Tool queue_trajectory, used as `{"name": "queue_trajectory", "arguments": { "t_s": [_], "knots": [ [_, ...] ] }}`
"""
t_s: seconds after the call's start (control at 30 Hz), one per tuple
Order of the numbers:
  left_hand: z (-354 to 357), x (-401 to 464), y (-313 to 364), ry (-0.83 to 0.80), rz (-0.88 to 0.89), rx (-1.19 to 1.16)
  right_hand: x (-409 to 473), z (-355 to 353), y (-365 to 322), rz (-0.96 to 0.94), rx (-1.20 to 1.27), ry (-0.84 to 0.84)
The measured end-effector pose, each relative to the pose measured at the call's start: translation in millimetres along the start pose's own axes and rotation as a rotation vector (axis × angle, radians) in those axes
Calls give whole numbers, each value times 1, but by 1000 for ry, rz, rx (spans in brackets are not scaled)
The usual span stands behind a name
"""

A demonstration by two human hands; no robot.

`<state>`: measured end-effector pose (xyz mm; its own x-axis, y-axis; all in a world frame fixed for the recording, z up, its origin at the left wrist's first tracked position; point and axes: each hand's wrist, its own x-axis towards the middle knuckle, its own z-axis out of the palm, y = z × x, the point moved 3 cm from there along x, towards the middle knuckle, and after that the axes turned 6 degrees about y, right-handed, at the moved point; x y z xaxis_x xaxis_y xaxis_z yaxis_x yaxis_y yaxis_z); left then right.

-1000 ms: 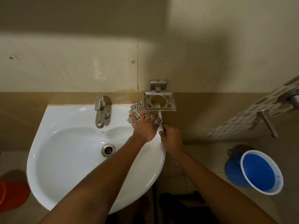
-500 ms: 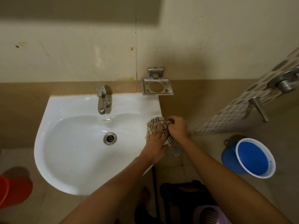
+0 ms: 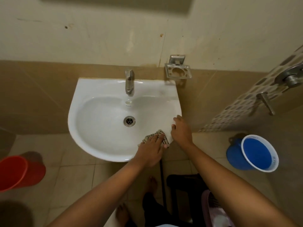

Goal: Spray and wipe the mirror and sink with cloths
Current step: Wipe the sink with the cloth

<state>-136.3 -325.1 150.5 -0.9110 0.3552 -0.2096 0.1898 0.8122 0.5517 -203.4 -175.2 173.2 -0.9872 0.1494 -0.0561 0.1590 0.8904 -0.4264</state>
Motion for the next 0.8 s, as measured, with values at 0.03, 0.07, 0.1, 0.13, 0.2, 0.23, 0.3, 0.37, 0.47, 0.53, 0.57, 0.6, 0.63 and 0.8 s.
{"name": "queue_trajectory", "arguments": {
  "t_s": [0.03,0.07,0.1,0.13,0.2,0.23,0.3,0.37,0.47,0.53,0.57,0.6,0.63,0.8],
  "knots": [
    [-4,-9,-6,18,14,36,-10,3,-5,-31,-10,2],
    [-7,-18,-12,33,31,70,-20,5,-11,-71,-29,3],
    [-10,-26,-19,48,52,106,-28,7,-16,-121,-53,4],
    [-14,-35,-27,61,73,149,-38,10,-23,-171,-81,0],
    [-21,-50,-45,75,106,236,-55,16,-33,-251,-139,-8],
    [-26,-58,-54,71,117,268,-62,20,-36,-279,-165,-8],
    [-38,-72,-72,59,147,327,-71,25,-40,-300,-200,-1],
    [-55,-86,-92,61,190,390,-78,27,-41,-294,-200,1],
    [-81,-99,-129,71,224,435,-85,27,-40,-298,-208,-12],
    [-94,-102,-147,87,224,444,-87,27,-39,-303,-214,-19],
    [-97,-101,-153,95,217,454,-88,27,-39,-307,-214,-23],
    [-98,-101,-155,102,205,464,-88,27,-39,-307,-213,-30],
    [-97,-100,-154,108,183,471,-88,27,-39,-307,-210,-34],
    [-76,-101,-117,115,91,473,-89,29,-34,-299,-201,-29]
  ]
}}
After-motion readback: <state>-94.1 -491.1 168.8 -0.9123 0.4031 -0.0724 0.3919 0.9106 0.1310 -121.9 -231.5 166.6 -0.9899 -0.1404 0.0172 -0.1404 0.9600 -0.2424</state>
